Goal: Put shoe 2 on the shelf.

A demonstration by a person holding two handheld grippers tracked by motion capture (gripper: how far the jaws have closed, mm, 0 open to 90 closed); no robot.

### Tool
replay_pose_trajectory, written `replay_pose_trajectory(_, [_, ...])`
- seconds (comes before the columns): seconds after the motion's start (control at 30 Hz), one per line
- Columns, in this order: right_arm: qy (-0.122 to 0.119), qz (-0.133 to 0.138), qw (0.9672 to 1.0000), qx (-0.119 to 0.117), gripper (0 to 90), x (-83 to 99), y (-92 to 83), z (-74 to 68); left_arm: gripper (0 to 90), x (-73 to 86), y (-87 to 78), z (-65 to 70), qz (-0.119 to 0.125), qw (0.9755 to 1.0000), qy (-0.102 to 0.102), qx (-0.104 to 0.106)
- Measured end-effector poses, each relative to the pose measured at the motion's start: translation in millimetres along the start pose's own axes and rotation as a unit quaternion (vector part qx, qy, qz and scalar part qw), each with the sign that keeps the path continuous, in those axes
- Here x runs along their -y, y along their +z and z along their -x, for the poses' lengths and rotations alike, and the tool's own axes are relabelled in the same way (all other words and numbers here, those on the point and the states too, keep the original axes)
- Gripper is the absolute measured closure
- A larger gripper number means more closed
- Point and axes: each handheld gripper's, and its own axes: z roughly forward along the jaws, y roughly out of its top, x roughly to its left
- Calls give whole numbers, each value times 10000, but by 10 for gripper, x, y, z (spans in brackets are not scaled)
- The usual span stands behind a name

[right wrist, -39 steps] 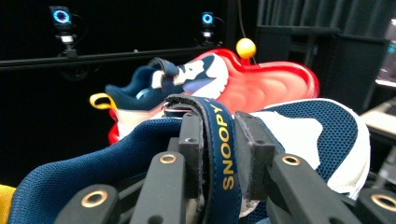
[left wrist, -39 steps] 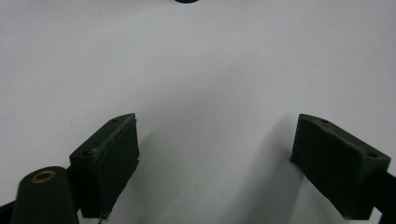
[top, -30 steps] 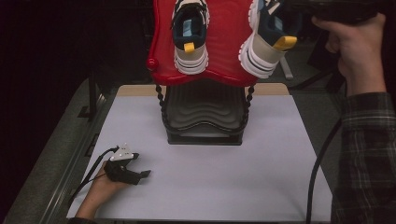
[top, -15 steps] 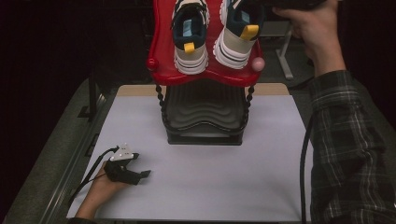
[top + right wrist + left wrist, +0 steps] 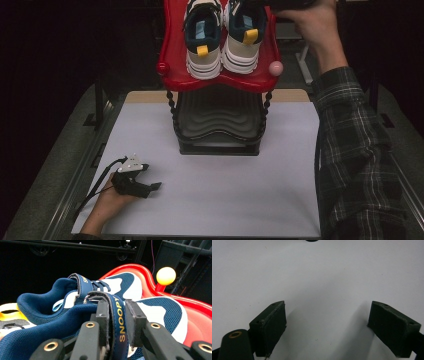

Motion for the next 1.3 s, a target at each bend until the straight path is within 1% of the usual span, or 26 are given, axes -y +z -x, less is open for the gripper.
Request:
replay_pose_trajectory(0.13, [-185,-72,9998,14,739,-21,3,-10,140,0,0,1,5,10000,0,-2])
replay_pose_trajectory(0.2, [-265,-187,9995,9,741,-31,-16,-12,140,0,0,1,4,10000,-1,-1])
replay_pose_trajectory(0.3, [-346,-279,9990,46,742,-34,-29,-18,140,0,0,-1,-2,10000,2,1])
replay_pose_trajectory(0.4, [-421,-359,9985,-35,741,-22,1,-31,140,0,0,1,2,10000,-1,1])
replay_pose_trajectory(0.47, [-434,-390,9983,-63,740,-13,36,-49,140,0,0,0,-3,10000,3,0])
replay_pose_trajectory(0.57, [-411,-323,9986,-72,736,11,65,-68,140,0,0,1,3,10000,1,-1])
replay_pose_trajectory(0.63, [-241,-254,9993,-94,710,36,64,-56,140,0,0,1,3,10000,-1,0])
replay_pose_trajectory(0.67, [-139,-230,9996,-89,654,42,58,-50,140,1,0,1,1,10000,0,1])
replay_pose_trajectory(0.7, [-89,-232,9997,-7,567,43,48,-52,140,1,0,0,-1,10000,3,-1])
replay_pose_trajectory(0.73, [5,-265,9996,105,514,45,20,-54,140,1,0,1,2,10000,-1,2])
replay_pose_trajectory(0.8, [167,-184,9997,45,476,57,-53,-55,140,1,0,-1,1,10000,-3,4])
replay_pose_trajectory(0.83, [214,-161,9996,61,453,60,-100,-62,140,1,0,0,0,10000,-2,3])
replay_pose_trajectory(0.9, [274,-151,9995,44,429,67,-191,-88,140,0,0,0,-1,10000,1,0])
replay_pose_trajectory(0.97, [292,-90,9994,132,410,101,-289,-121,140,0,-2,-1,-13,10000,17,1])
replay_pose_trajectory(1.0, [310,-58,9994,135,405,123,-325,-128,140,0,-1,0,-9,10000,14,1])
replay_pose_trajectory(1.07, [410,-27,9990,173,394,214,-430,-151,140,0,-1,0,-8,10000,12,2])
replay_pose_trajectory(1.3, [616,-131,9974,353,336,520,-696,-218,140,0,-3,-2,-20,10000,13,10])
